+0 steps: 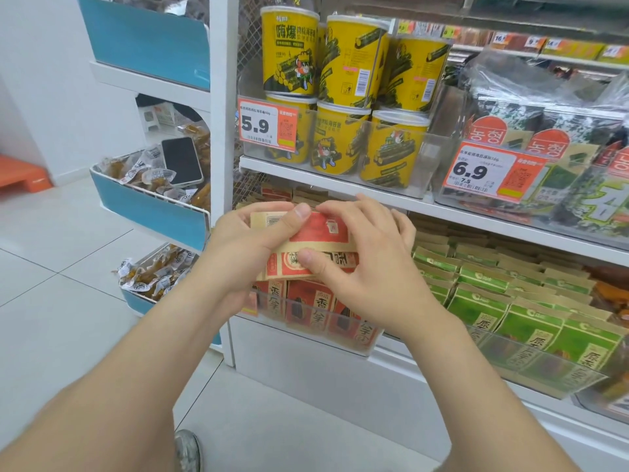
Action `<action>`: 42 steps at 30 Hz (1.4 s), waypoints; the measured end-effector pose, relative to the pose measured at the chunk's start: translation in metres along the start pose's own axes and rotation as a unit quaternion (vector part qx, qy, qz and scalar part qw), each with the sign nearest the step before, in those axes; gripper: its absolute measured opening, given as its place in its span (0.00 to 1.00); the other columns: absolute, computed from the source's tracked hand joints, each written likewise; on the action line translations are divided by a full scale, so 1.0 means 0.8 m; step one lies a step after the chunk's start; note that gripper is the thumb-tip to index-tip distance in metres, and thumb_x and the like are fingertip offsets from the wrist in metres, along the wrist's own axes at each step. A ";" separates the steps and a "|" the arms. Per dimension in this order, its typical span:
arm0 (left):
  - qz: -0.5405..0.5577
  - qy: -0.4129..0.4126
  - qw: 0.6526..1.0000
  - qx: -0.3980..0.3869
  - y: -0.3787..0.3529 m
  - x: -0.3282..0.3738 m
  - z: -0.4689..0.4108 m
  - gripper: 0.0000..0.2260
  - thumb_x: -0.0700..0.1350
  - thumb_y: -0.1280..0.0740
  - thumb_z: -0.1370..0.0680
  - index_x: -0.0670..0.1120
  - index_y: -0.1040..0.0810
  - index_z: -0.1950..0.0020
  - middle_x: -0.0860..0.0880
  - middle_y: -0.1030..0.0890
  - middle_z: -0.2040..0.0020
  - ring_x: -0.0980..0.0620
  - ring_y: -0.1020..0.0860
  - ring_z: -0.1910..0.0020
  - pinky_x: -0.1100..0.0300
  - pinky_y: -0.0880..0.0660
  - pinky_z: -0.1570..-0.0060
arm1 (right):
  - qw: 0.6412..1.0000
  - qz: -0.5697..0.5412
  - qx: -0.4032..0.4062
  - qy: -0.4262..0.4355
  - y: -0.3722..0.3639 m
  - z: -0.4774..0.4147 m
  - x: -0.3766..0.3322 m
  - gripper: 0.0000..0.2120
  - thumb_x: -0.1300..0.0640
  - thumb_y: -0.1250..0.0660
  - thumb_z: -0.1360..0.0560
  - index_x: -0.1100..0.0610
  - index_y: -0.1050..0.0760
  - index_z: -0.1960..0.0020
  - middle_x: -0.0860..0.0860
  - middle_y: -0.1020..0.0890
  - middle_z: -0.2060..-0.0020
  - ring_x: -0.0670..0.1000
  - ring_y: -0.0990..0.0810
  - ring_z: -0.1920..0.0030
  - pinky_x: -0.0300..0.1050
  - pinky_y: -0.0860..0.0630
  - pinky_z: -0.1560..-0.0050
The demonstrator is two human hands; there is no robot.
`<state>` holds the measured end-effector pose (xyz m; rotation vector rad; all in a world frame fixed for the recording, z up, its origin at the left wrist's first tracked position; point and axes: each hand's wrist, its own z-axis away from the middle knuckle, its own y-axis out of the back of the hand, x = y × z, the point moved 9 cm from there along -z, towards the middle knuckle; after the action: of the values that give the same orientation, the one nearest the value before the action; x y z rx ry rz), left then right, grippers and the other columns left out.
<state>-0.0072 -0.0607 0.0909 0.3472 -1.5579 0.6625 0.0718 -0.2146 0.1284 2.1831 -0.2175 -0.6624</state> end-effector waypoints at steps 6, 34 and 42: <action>0.029 -0.046 0.994 -0.096 -0.019 0.011 0.004 0.17 0.39 0.25 0.23 0.38 0.17 0.35 0.38 0.12 0.43 0.45 0.13 0.48 0.52 0.16 0.42 | 0.999 0.002 0.022 -0.050 0.010 -0.003 0.019 0.25 0.27 0.42 0.18 0.41 0.31 0.29 0.43 0.24 0.43 0.50 0.21 0.46 0.57 0.21 0.45; -0.163 -0.134 0.973 -0.097 -0.045 0.023 0.032 0.12 0.36 0.33 0.16 0.50 0.14 0.43 0.36 0.12 0.54 0.36 0.12 0.52 0.47 0.13 0.54 | 0.971 0.125 0.204 0.012 0.024 0.000 -0.024 0.13 0.52 0.35 0.15 0.55 0.26 0.57 0.49 0.21 0.67 0.59 0.21 0.69 0.45 0.39 0.69; -0.127 -0.108 0.981 -0.102 -0.048 0.020 0.031 0.12 0.36 0.33 0.15 0.51 0.15 0.40 0.45 0.10 0.54 0.47 0.11 0.54 0.54 0.13 0.55 | 0.981 -0.103 0.132 -0.098 0.012 -0.006 0.018 0.11 0.46 0.35 0.14 0.47 0.17 0.50 0.40 0.16 0.63 0.42 0.17 0.61 0.48 0.22 0.57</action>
<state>-0.0061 -0.1025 0.1145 0.4646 -1.7337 0.2700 0.0870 -0.2230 0.1325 2.4150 -0.1932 -1.0175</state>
